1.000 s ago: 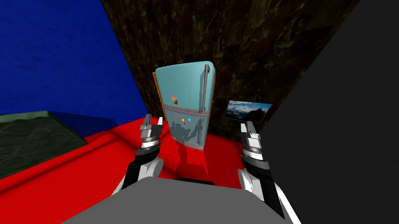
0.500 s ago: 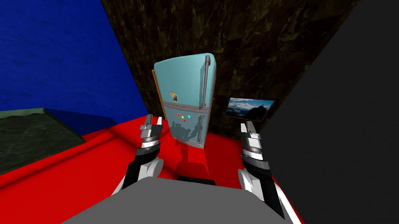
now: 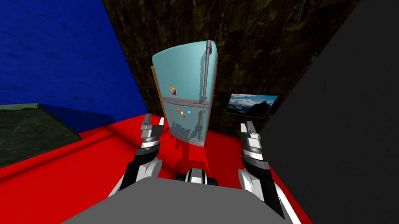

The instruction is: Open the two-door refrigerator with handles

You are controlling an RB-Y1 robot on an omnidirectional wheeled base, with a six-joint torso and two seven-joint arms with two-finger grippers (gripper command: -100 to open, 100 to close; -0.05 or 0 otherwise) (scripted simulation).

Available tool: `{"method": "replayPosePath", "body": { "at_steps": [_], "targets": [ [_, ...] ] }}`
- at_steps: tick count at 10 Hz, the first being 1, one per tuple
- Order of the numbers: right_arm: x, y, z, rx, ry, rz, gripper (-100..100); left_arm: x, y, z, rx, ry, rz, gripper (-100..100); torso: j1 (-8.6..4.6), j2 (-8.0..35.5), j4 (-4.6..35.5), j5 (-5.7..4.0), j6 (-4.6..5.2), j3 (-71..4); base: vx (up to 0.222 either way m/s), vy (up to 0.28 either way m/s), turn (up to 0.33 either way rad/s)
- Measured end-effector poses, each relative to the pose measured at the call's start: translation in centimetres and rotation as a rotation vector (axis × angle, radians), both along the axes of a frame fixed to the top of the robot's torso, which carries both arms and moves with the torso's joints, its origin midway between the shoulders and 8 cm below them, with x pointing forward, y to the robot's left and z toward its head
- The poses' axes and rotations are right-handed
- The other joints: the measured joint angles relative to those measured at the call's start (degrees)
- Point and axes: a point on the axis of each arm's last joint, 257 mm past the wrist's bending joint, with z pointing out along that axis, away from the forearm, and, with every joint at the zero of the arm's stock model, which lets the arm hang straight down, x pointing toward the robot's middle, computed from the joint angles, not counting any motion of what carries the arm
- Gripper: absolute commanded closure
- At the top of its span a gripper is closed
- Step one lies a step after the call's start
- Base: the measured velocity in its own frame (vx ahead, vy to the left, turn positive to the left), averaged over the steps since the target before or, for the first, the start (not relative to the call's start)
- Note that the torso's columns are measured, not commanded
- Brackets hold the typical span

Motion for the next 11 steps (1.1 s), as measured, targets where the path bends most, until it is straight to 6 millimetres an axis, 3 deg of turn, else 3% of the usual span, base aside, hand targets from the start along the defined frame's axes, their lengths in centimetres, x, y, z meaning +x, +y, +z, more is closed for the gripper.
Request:
{"method": "replayPosePath", "body": {
  "at_steps": [5, 11],
  "targets": [
    [0.0, 0.0, 0.0, 0.0, 0.0, 0.0, 0, 1.2, 0.0, -1.1, 0.049, 0.063, -0.064, -100, 0.07, 0.3, 0.2, 0.02, 0.0, -0.3, 0.07, -0.082, 0.038],
    [0.0, 0.0, 0.0, 0.0, 0.0, 0.0, 0, 3.3, 2.3, -4.6, -0.044, 0.2, -0.133, -100, 0.22, 0.4, 0.3, 0.07, 0.0, -0.2, 0.144, -0.166, 0.063]
  ]
}}
